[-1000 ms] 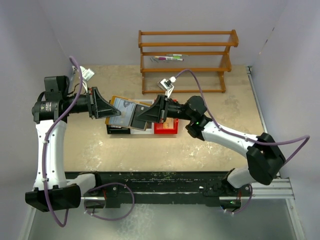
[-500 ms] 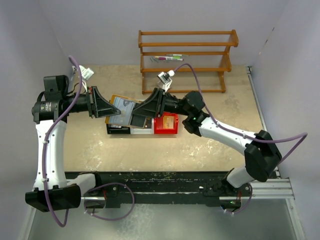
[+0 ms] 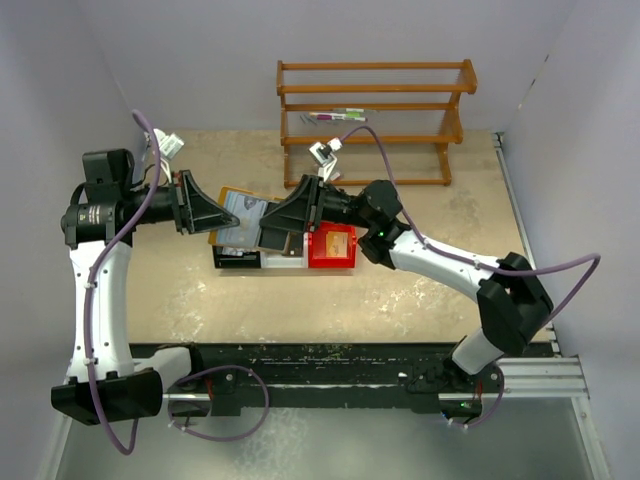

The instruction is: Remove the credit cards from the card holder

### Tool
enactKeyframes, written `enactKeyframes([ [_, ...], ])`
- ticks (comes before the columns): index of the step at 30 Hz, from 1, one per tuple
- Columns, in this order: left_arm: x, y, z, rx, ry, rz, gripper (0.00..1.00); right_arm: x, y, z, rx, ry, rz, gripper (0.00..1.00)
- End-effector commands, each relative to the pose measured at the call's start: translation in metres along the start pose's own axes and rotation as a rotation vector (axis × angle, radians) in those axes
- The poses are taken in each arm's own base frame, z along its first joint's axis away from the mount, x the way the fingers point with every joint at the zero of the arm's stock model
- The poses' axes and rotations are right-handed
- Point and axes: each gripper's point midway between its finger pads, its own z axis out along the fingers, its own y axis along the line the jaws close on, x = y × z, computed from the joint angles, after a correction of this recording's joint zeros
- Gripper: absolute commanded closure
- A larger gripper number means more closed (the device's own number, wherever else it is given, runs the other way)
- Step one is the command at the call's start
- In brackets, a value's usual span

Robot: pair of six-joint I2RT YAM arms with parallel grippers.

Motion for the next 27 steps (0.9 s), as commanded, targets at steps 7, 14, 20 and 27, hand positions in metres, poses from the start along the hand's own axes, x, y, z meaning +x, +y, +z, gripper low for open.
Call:
enactKeyframes([
  [7,-0.001,-0.001,-0.001,-0.051,-0.011,0.052,0.85,-0.011,0.045,0.010,-0.174,-0.023,-0.050,0.85],
  [14,0.002,0.003,-0.002,-0.084,-0.009,0.071,0.75,-0.007,0.029,0.018,-0.158,-0.022,-0.009,0.92],
  [20,0.012,0.009,-0.001,-0.074,0.010,0.057,0.68,-0.004,0.033,0.021,-0.181,-0.016,-0.014,0.97],
  [27,0.017,0.003,0.001,0.011,0.028,0.024,0.68,0.006,0.038,0.012,-0.188,0.009,-0.015,1.00],
])
